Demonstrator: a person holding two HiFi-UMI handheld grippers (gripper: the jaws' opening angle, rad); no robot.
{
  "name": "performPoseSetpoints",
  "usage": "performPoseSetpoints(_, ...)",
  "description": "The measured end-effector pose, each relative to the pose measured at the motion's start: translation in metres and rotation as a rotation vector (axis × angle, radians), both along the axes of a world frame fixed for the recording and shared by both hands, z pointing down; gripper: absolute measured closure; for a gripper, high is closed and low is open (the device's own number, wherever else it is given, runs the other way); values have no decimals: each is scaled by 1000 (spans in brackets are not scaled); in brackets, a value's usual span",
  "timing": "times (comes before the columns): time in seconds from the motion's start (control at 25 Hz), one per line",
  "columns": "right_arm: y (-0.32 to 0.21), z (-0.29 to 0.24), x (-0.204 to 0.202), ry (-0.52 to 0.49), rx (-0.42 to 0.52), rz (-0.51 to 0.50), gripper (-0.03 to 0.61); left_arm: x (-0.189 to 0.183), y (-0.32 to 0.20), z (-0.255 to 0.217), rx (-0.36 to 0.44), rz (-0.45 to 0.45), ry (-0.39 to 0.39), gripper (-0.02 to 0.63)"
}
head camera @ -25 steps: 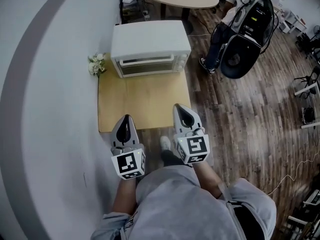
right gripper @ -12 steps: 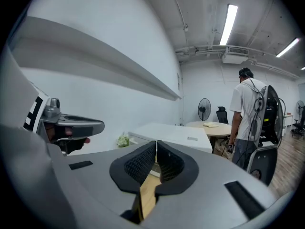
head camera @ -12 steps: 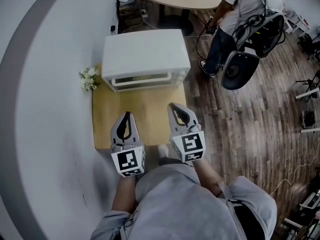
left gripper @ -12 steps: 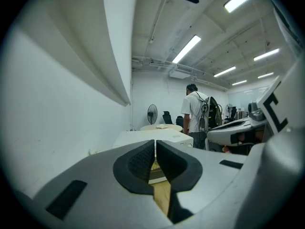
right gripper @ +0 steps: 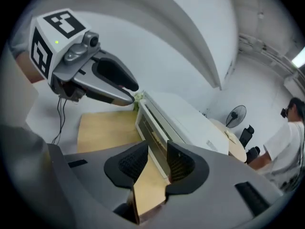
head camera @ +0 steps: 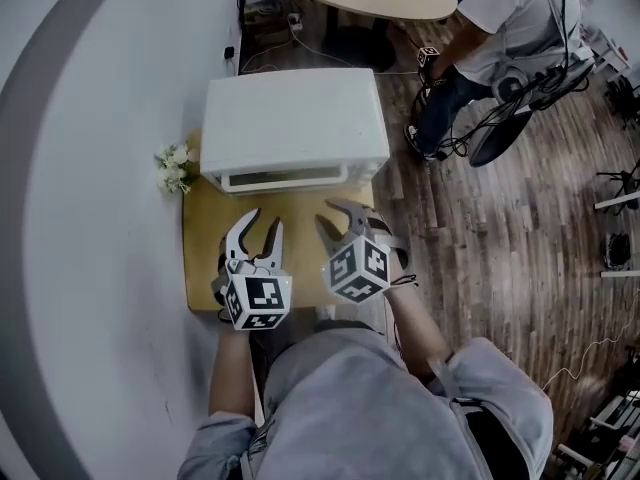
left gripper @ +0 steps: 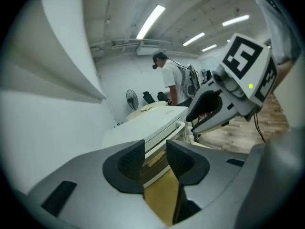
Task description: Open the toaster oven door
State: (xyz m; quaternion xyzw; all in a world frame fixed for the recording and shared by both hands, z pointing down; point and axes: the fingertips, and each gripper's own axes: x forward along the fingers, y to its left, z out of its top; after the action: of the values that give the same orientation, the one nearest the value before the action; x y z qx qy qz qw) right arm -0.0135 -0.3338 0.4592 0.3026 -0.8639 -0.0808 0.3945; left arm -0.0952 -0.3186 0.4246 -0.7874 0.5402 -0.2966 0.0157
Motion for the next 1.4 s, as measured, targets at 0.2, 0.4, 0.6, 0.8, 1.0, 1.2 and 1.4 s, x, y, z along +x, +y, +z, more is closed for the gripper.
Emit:
performPoseSetpoints(0.2, -26, 14, -7, 145, -9, -97, 482, 2, -28, 16, -38, 126, -237, 479)
performPoseSetpoints(0.4, -44, 25, -8, 250, -17, -166, 482, 1, -45, 43, -138, 229, -409, 479)
performPoseSetpoints(0.6, -57, 32, -12, 293, -17, -204, 482, -2, -58, 60, -190, 265, -471, 479)
performPoseSetpoints(0.8, -65, 45, -12, 327, -32, -231, 482, 1, -67, 74, -228, 295, -478, 479)
performPoseSetpoints(1.0, -62, 57, -14, 348, -73, -258, 482, -2, -69, 91, -285, 322, -493, 479)
performPoseSetpoints(1.2, -59, 61, -15, 323, -98, -249, 482, -3, -68, 90, -287, 310, -435, 493)
performPoseSetpoints(1.4, -57, 59, -16, 283, -114, -227, 483, -3, -64, 89, -280, 312, -382, 495)
